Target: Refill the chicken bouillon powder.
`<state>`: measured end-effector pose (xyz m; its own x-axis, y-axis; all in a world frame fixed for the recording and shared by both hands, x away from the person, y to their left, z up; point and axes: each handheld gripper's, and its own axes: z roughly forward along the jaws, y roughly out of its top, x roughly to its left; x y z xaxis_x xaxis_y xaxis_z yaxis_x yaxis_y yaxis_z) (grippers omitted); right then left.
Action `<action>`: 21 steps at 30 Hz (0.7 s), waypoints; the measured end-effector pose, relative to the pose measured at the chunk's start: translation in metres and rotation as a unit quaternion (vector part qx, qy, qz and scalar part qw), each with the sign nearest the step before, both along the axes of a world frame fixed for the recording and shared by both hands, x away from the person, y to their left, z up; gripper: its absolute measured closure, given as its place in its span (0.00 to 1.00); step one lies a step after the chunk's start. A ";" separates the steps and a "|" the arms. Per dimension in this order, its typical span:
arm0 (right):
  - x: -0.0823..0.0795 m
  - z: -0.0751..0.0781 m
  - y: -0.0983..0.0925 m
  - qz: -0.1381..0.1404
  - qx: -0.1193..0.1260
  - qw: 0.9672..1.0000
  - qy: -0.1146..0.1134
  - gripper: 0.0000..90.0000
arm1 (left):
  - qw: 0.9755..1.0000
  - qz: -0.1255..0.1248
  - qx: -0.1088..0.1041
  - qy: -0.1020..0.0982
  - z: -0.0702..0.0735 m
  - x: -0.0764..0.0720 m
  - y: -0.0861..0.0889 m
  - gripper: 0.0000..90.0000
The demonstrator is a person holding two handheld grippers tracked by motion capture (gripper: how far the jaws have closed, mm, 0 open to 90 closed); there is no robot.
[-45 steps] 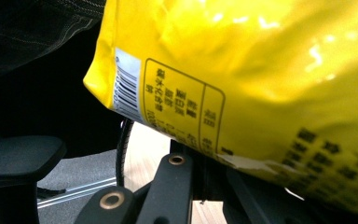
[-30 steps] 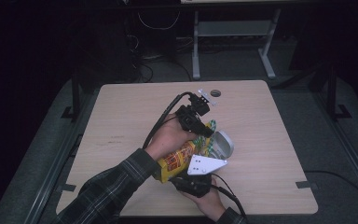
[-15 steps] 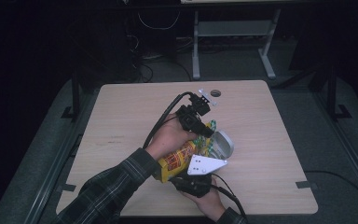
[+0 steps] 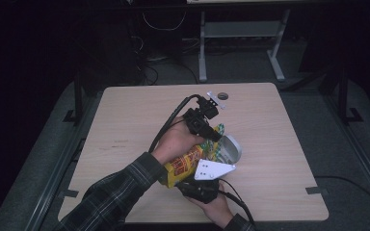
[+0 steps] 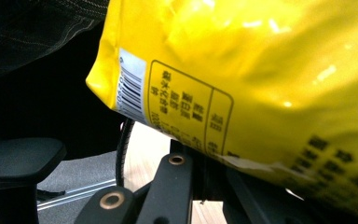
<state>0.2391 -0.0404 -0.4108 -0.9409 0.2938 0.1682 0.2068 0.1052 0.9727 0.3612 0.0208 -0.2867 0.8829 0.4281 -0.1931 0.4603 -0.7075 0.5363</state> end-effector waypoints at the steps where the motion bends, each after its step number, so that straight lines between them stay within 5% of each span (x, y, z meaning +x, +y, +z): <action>1: 0.000 0.000 0.000 0.000 0.000 1.000 0.000 1.00 | 1.000 -0.001 0.001 0.000 0.000 0.000 0.000 1.00; 21: 0.000 0.000 0.001 -0.001 0.003 1.000 -0.001 1.00 | 1.000 0.003 0.003 -0.004 0.000 -0.001 0.000 1.00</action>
<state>0.2395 -0.0397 -0.4110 -0.9406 0.2948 0.1685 0.2054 0.0989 0.9737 0.3606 0.0209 -0.2868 0.8817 0.4345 -0.1837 0.4604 -0.7075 0.5362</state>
